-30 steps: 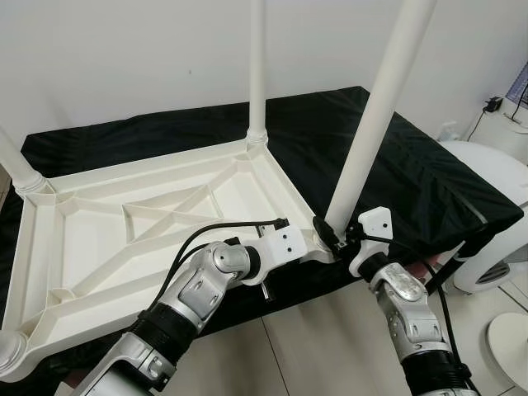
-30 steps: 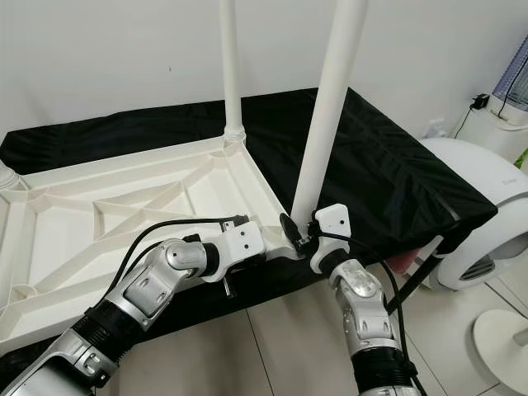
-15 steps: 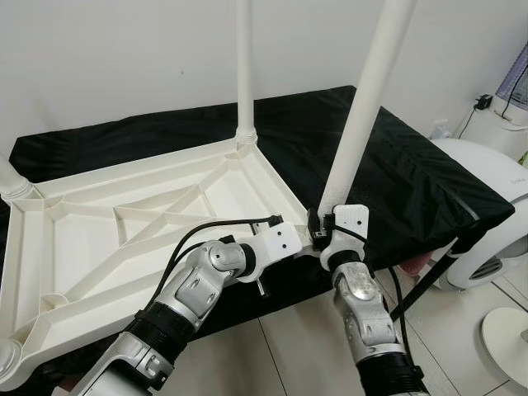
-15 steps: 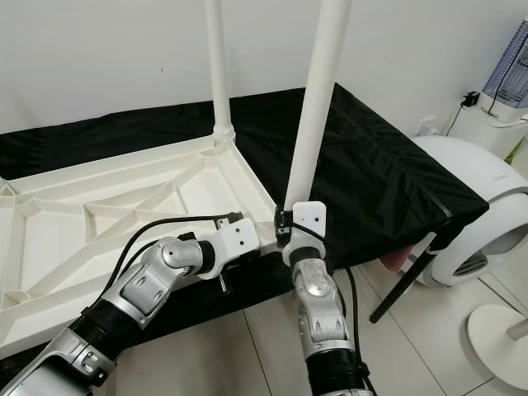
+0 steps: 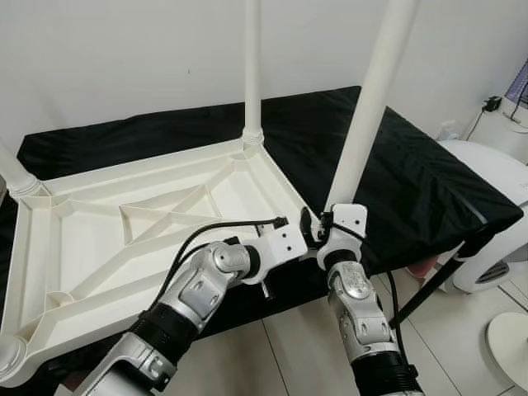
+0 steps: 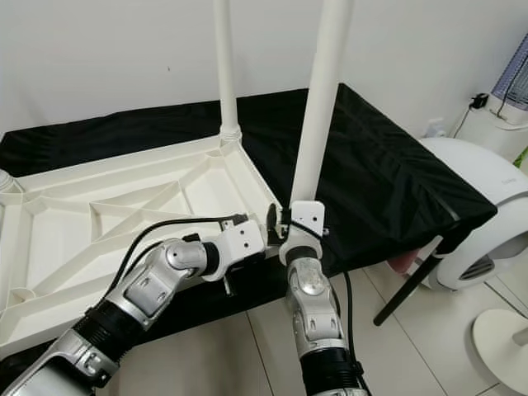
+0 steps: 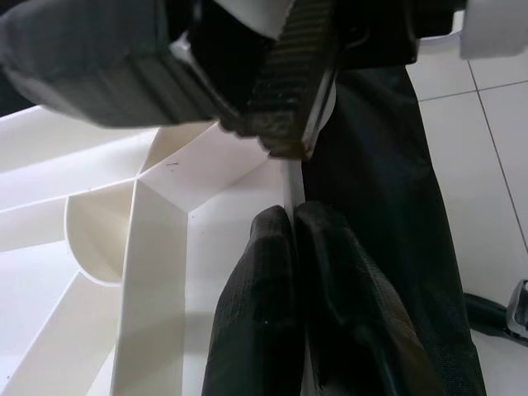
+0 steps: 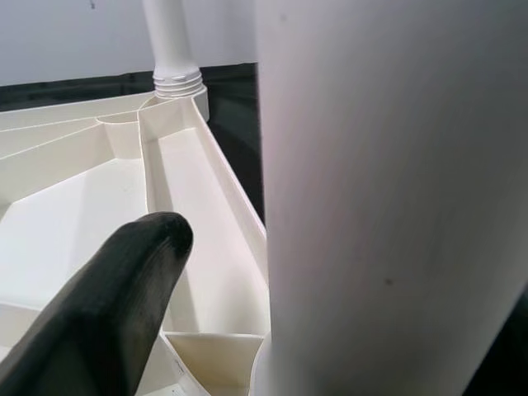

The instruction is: Building children table

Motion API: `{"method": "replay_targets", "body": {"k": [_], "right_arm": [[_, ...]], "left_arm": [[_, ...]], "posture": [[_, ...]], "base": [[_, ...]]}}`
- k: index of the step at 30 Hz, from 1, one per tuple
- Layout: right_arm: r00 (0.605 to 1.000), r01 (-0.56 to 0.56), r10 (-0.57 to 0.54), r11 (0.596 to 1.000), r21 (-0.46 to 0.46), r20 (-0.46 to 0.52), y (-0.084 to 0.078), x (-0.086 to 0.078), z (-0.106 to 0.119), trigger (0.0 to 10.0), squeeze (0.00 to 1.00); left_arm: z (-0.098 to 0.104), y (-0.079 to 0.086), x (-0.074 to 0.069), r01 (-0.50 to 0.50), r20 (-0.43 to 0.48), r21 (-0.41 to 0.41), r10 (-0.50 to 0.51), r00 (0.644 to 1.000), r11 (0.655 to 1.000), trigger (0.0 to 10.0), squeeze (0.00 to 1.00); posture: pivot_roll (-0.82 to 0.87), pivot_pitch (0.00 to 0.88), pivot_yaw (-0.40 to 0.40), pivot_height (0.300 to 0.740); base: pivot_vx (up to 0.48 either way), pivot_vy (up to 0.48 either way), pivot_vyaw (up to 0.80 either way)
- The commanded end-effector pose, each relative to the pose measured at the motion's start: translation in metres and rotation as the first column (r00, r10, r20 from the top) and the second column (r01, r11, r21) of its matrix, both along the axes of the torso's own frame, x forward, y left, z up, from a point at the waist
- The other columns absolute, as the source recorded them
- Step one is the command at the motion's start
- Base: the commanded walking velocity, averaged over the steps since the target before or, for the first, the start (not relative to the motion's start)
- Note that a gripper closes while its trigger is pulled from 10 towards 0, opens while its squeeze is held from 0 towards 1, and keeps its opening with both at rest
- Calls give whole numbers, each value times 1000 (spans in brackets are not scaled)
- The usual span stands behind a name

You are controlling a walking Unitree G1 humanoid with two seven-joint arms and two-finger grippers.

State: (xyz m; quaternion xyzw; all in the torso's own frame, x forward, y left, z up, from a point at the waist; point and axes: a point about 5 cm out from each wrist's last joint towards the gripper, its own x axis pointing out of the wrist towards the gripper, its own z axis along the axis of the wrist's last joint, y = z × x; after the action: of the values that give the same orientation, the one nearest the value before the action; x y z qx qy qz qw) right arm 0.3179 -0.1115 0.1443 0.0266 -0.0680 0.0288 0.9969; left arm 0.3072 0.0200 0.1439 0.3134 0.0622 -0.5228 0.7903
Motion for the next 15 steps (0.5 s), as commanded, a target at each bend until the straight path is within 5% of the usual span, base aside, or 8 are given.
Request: {"method": "replay_targets", "body": {"k": [1, 15], "right_arm": [[999, -34, 34, 999, 8, -4, 0, 0, 1, 10000, 1000], [968, -253, 252, 965, -64, -12, -31, 0, -2, 10000, 1000]], "left_arm": [[-8, -7, -8, 58, -37, 24, -57, 998, 998, 10000, 0], [-9, -5, -8, 53, -44, 23, -52, 998, 998, 10000, 0]], "posture": [[-91, 32, 23, 740], [-91, 49, 30, 740]], "base": [[0, 0, 0], [0, 0, 0]]}}
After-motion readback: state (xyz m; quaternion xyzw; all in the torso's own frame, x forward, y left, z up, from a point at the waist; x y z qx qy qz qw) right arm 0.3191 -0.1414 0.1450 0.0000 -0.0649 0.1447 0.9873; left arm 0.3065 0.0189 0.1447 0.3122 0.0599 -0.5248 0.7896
